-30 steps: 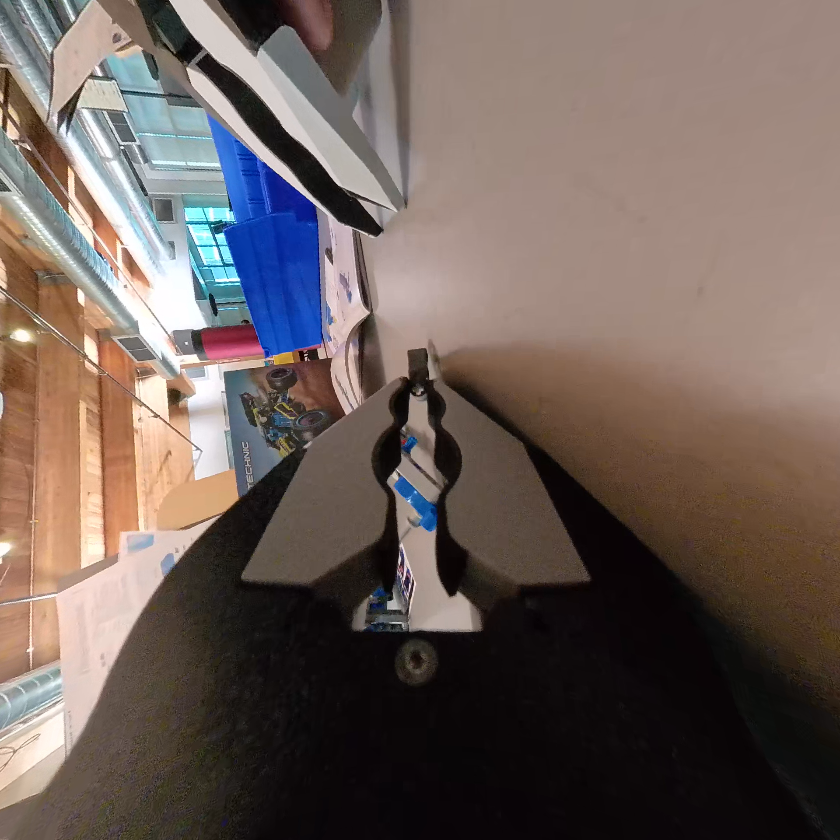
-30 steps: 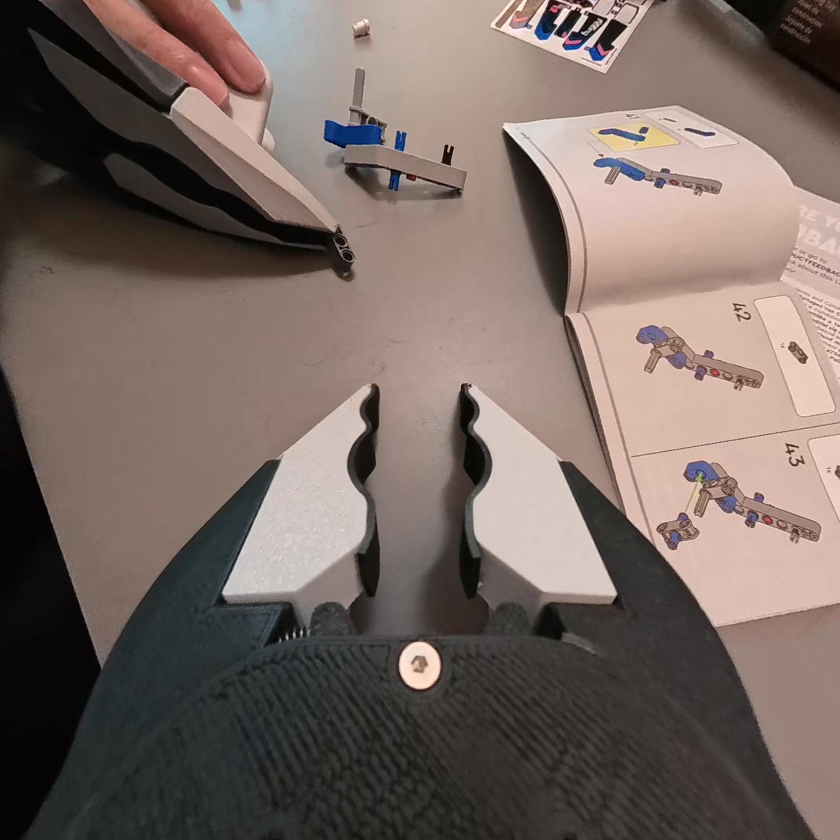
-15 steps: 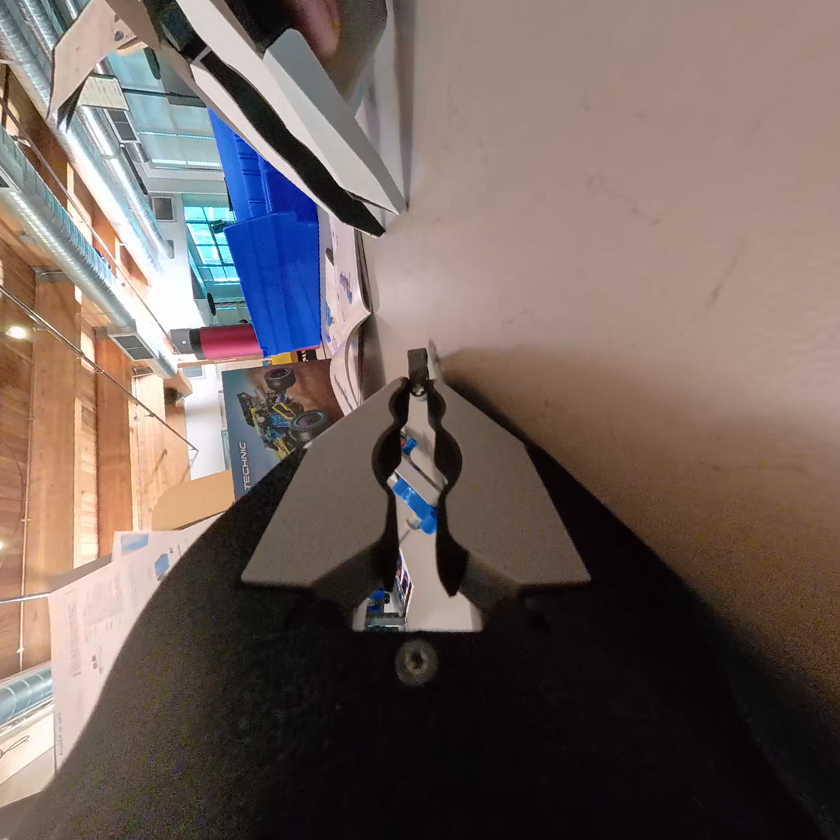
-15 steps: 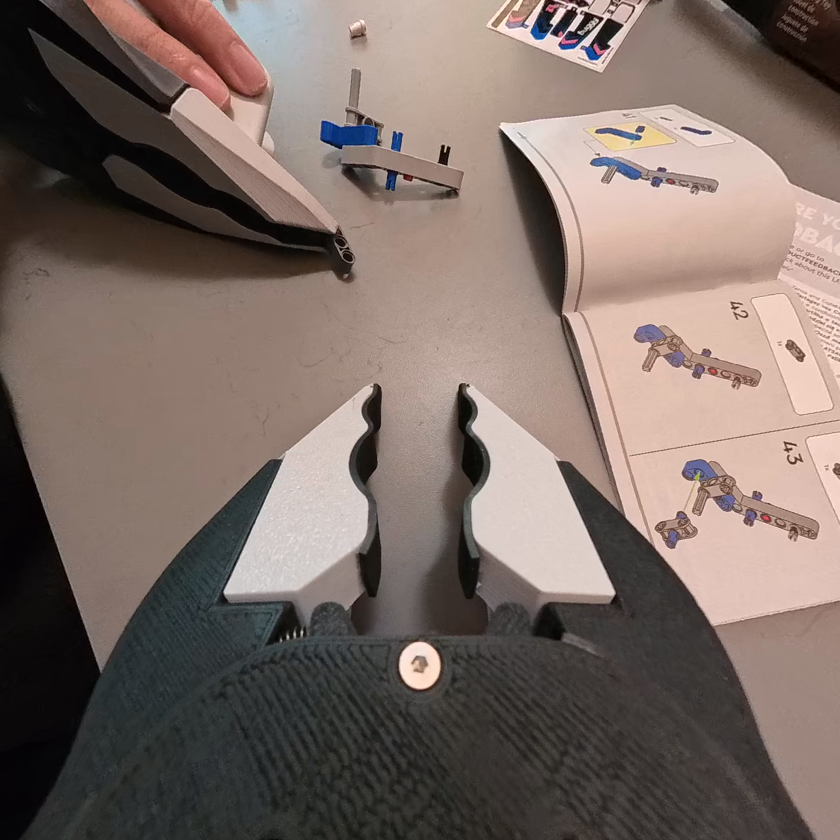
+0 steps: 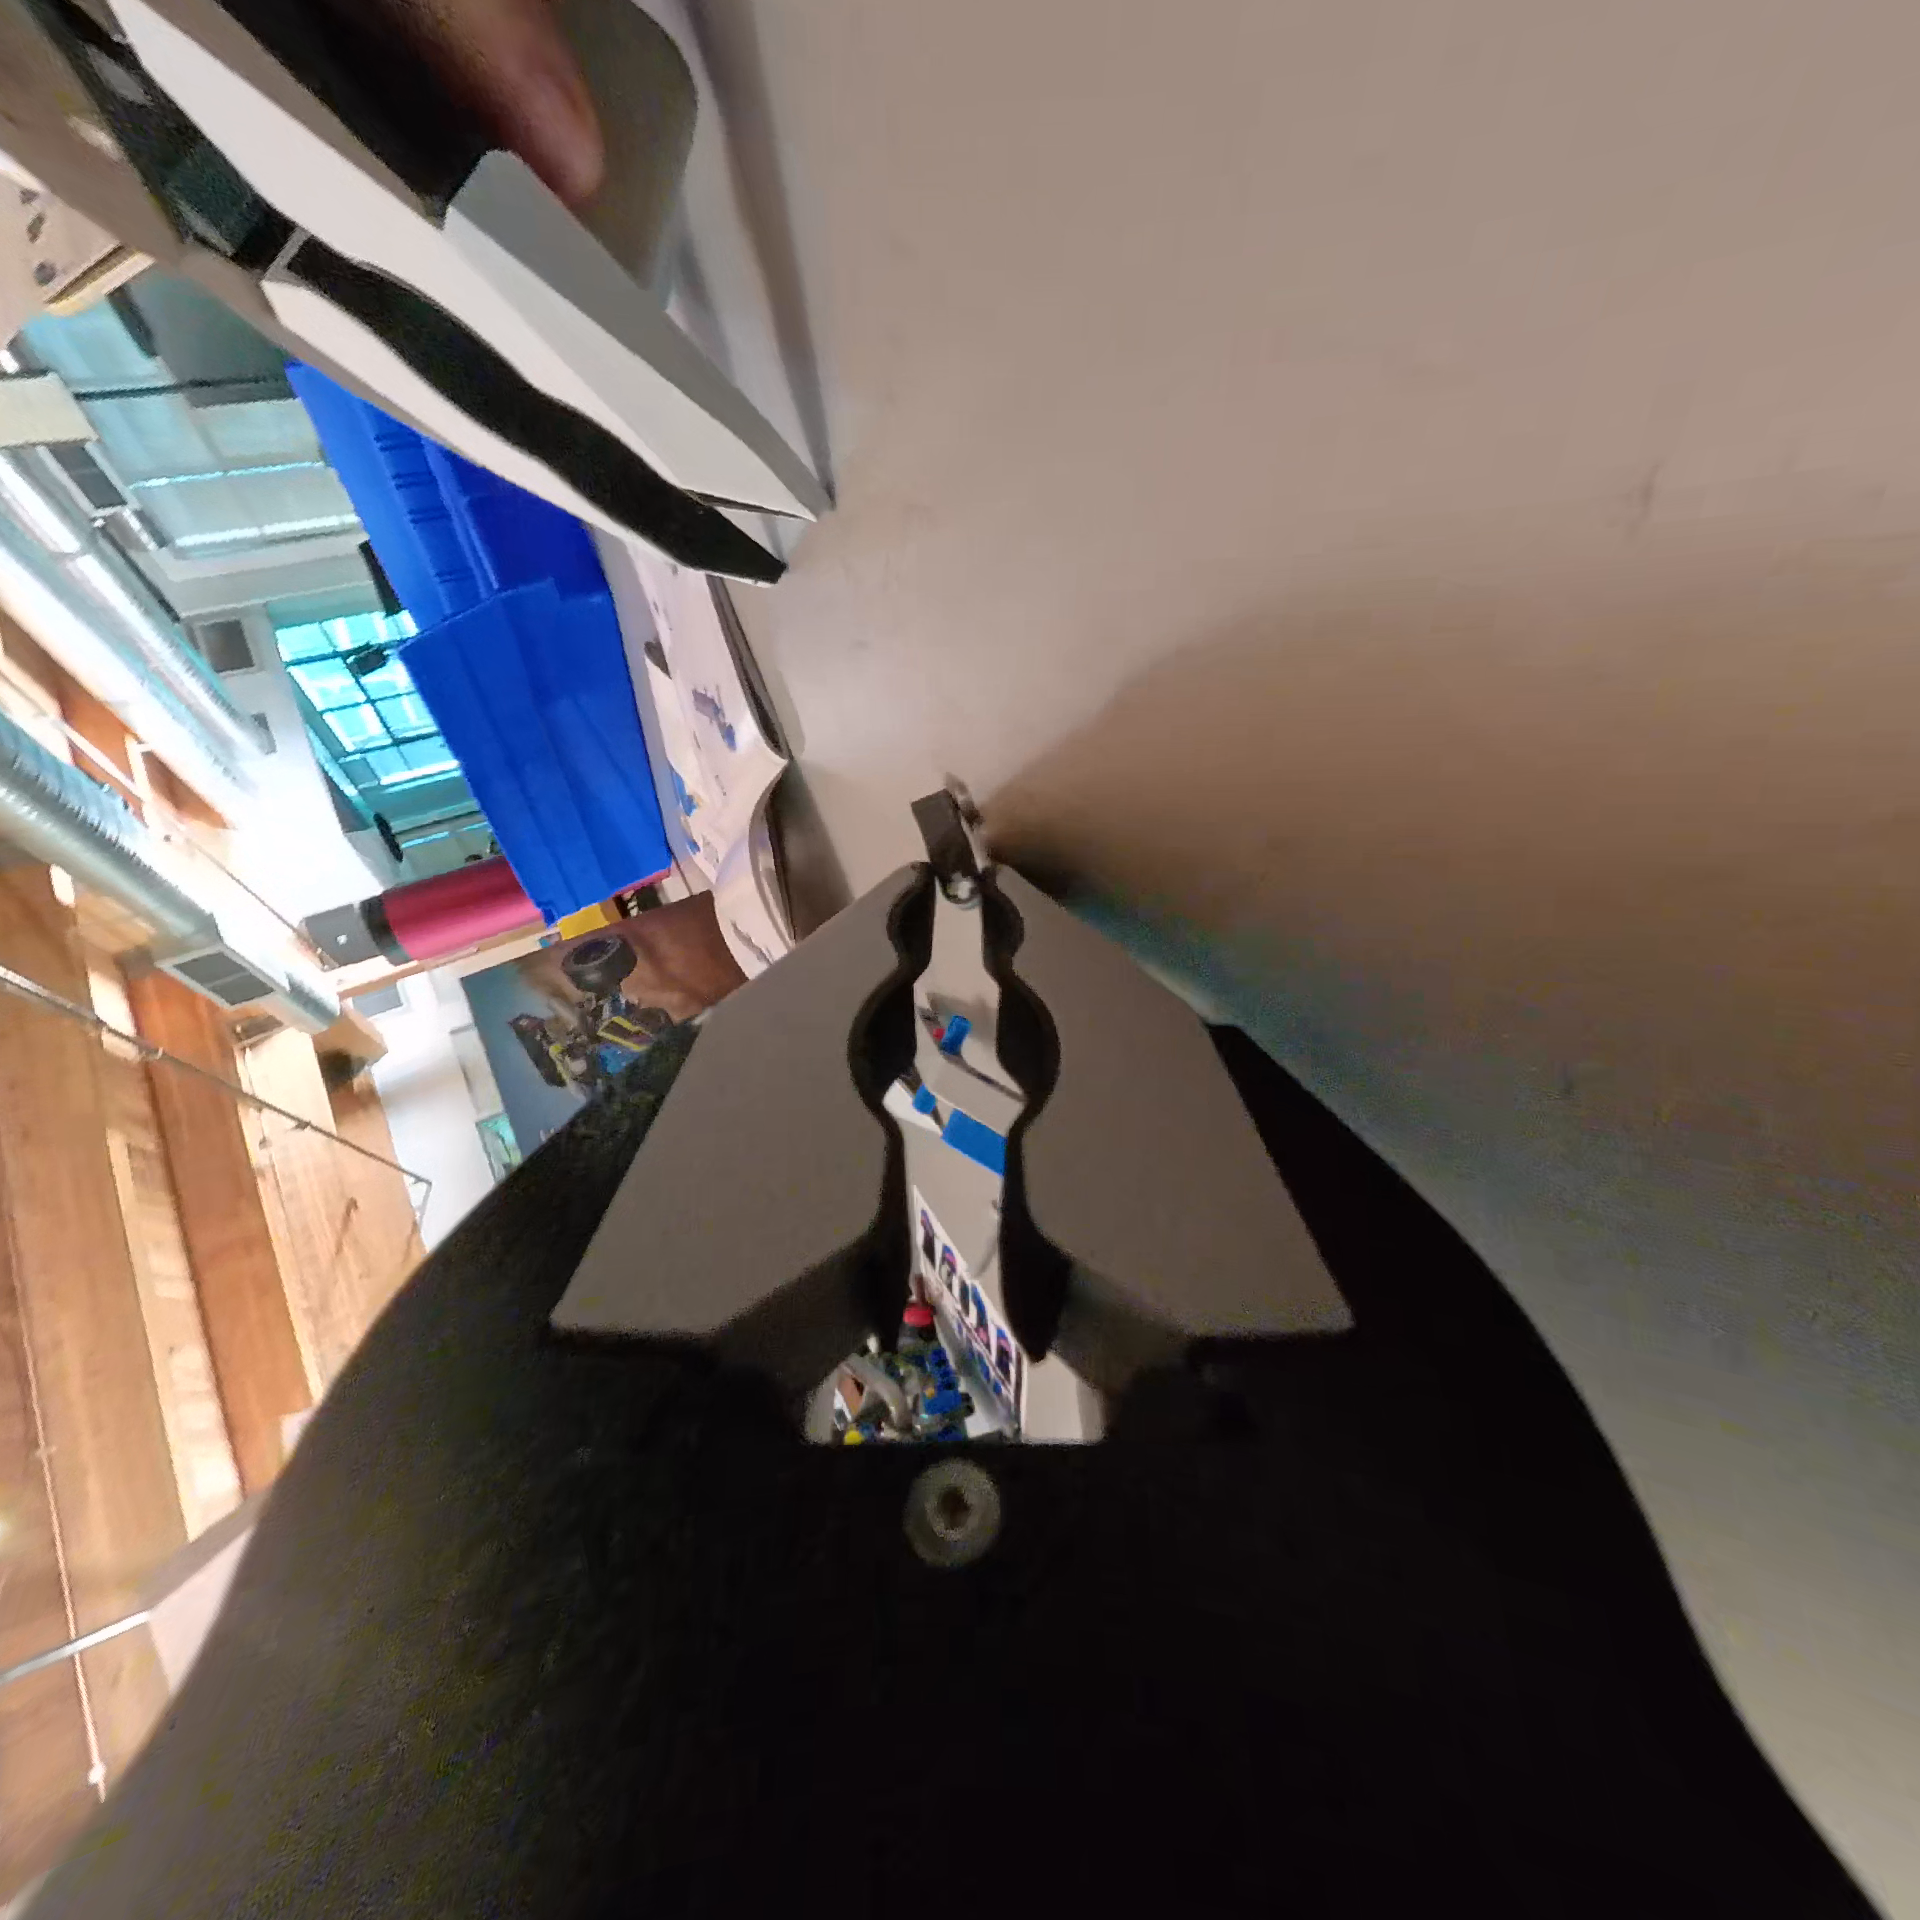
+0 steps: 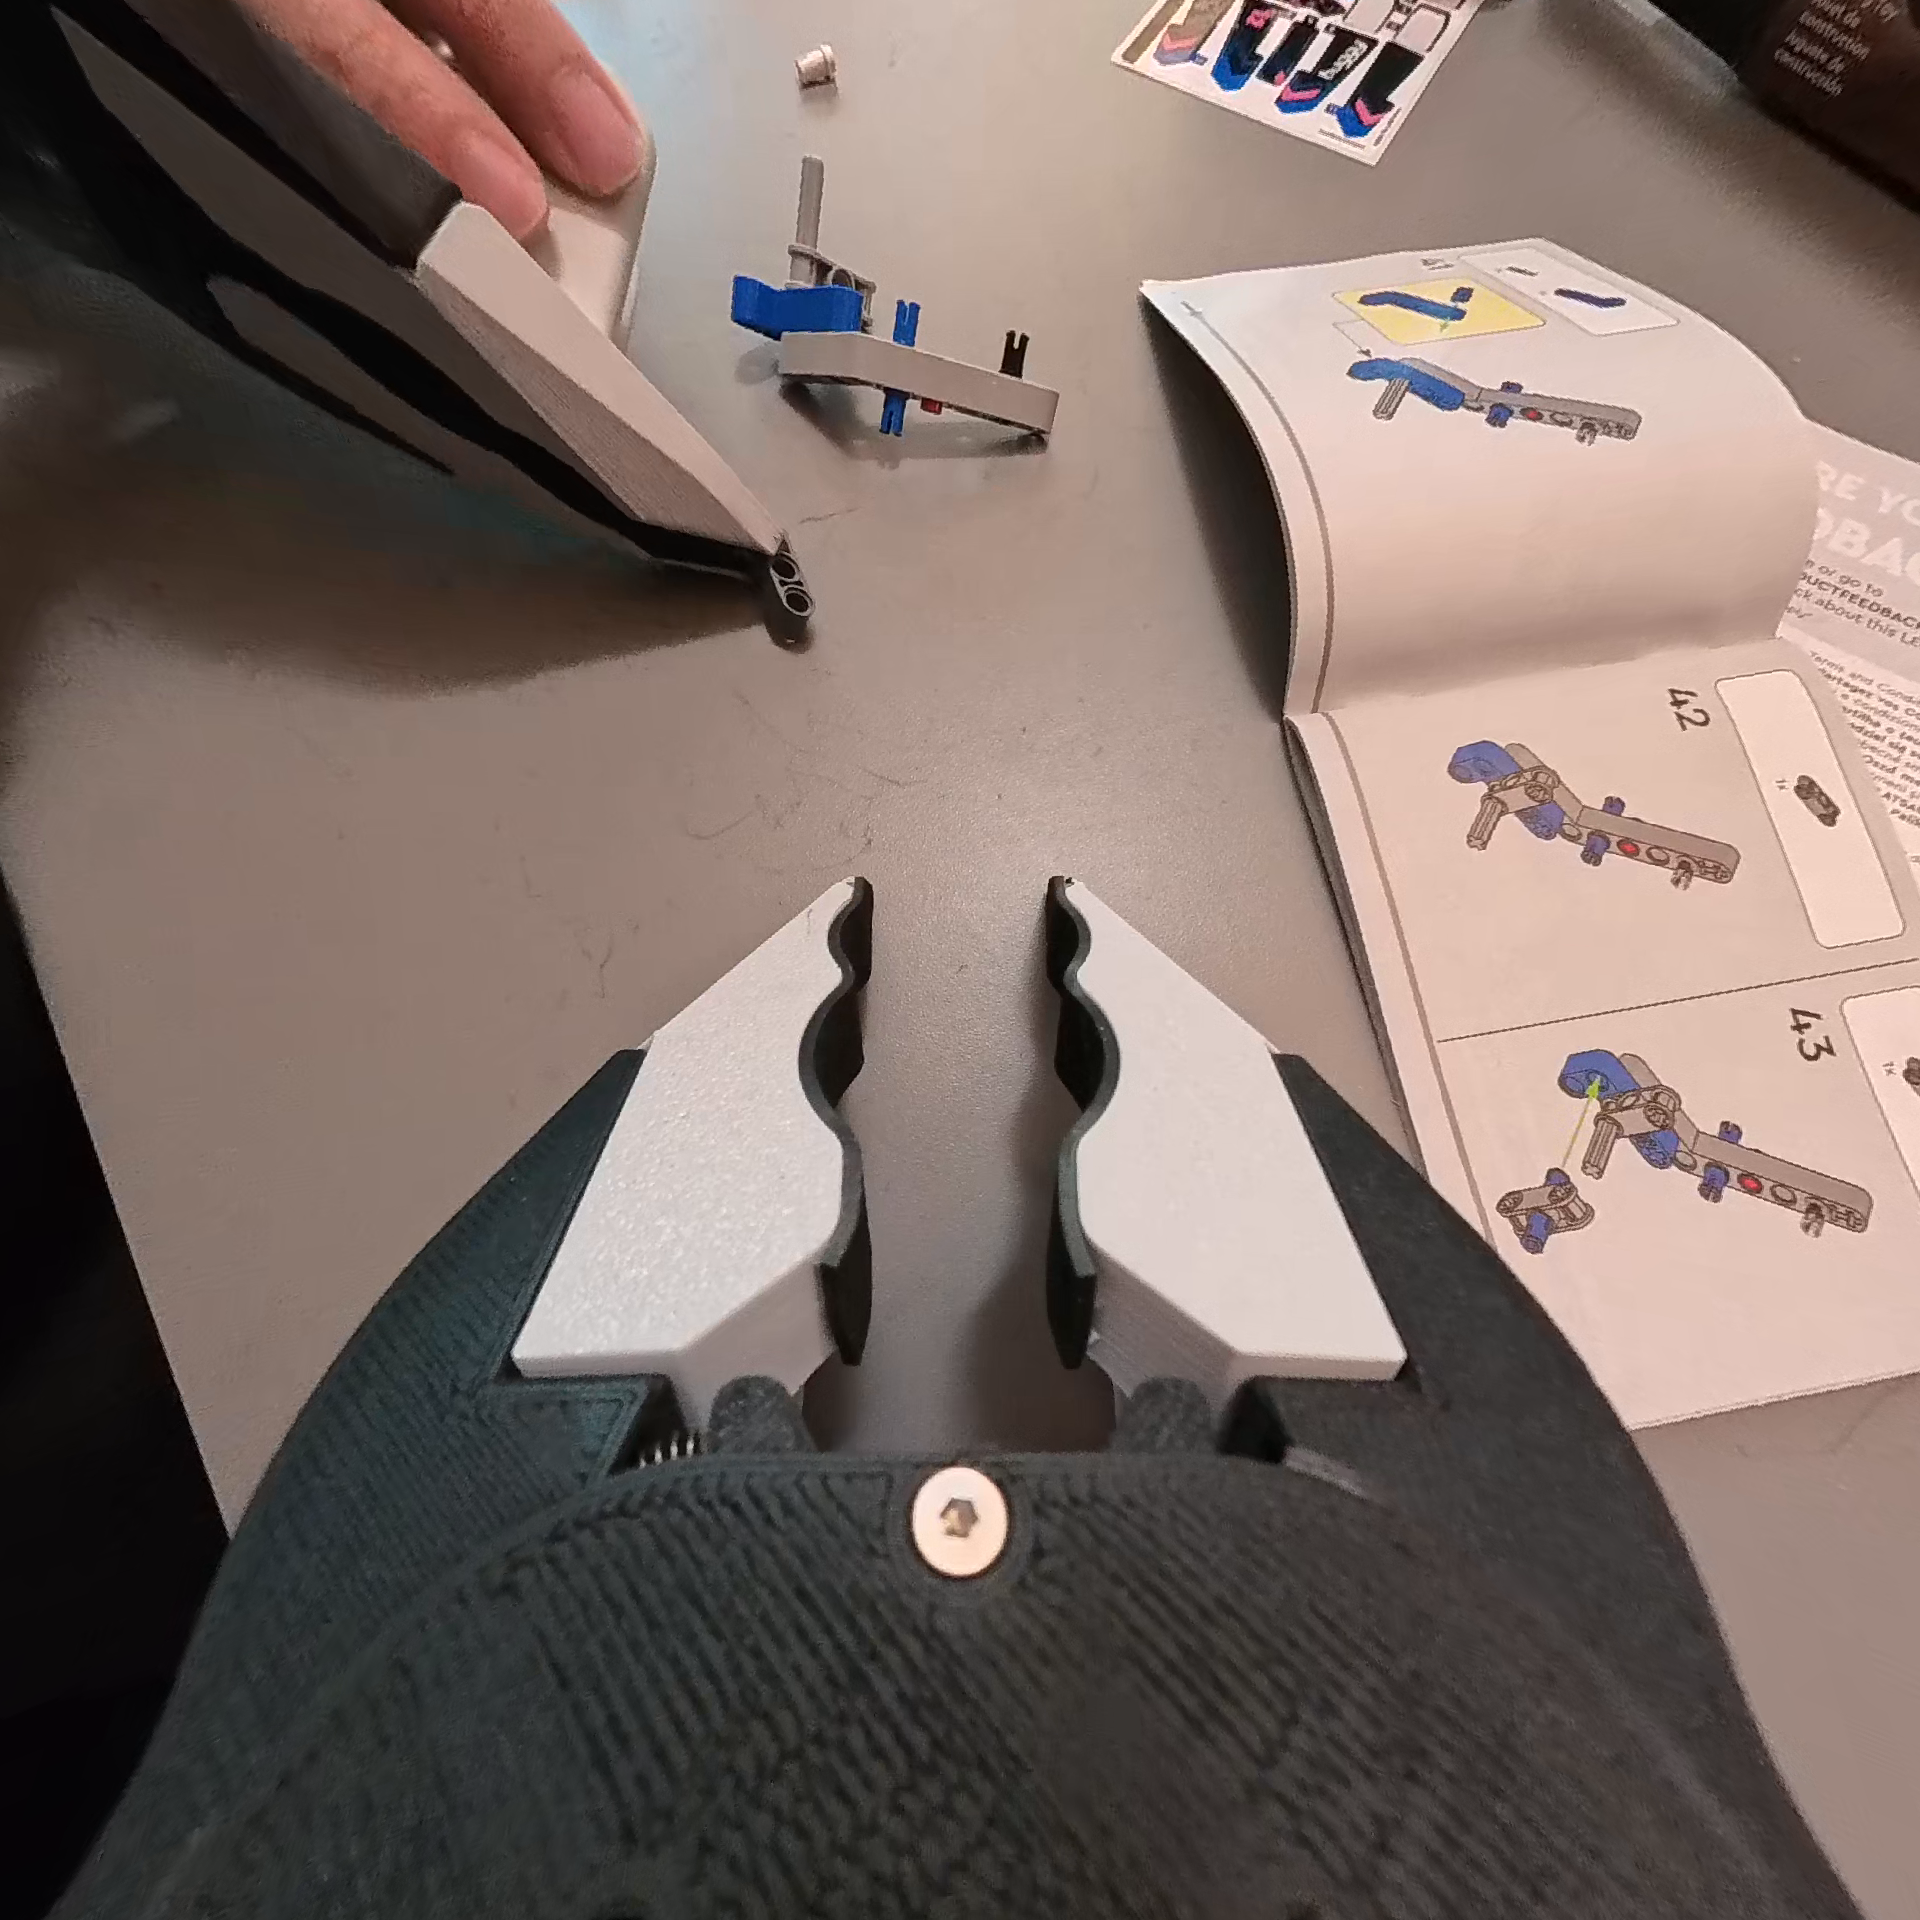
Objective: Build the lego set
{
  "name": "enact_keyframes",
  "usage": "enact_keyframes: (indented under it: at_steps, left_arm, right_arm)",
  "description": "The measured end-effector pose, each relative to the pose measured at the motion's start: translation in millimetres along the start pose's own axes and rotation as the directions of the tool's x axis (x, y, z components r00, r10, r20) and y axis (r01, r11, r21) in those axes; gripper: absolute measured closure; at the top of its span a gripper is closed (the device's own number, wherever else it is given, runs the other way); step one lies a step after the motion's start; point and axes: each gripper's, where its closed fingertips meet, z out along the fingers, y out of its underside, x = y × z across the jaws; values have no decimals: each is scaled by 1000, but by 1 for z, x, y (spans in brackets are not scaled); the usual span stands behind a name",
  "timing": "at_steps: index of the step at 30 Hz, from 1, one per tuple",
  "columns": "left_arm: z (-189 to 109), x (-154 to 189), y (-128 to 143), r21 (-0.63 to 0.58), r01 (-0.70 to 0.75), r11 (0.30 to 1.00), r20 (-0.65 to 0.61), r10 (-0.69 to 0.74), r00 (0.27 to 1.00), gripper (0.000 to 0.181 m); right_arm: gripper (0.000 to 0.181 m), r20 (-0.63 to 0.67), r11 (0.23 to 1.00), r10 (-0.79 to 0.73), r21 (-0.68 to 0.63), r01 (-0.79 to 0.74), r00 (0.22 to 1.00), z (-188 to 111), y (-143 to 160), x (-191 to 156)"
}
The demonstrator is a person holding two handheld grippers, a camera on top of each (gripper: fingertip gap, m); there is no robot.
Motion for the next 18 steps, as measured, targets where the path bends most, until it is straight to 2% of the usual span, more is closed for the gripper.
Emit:
enact_keyframes:
  at_steps: [9, 15, 18]
  left_arm:
    - [-4, 4, -1, 30, -84, 996, -166, 88, 982, 176]
    - [-7, 5, 2, 29, -19, 999, -171, 23, 985, 172]
    - [-12, 2, 6, 29, 70, 997, -177, -64, 982, 159]
  right_arm:
    - [149, 0, 1000, 1, 0, -1, 1000, 0, 0, 0]
    - [149, 0, 1000, 1, 0, -1, 1000, 0, 0, 0]
    - [149, 1, 1000, 2, 0, -2, 1000, 0, 0, 0]
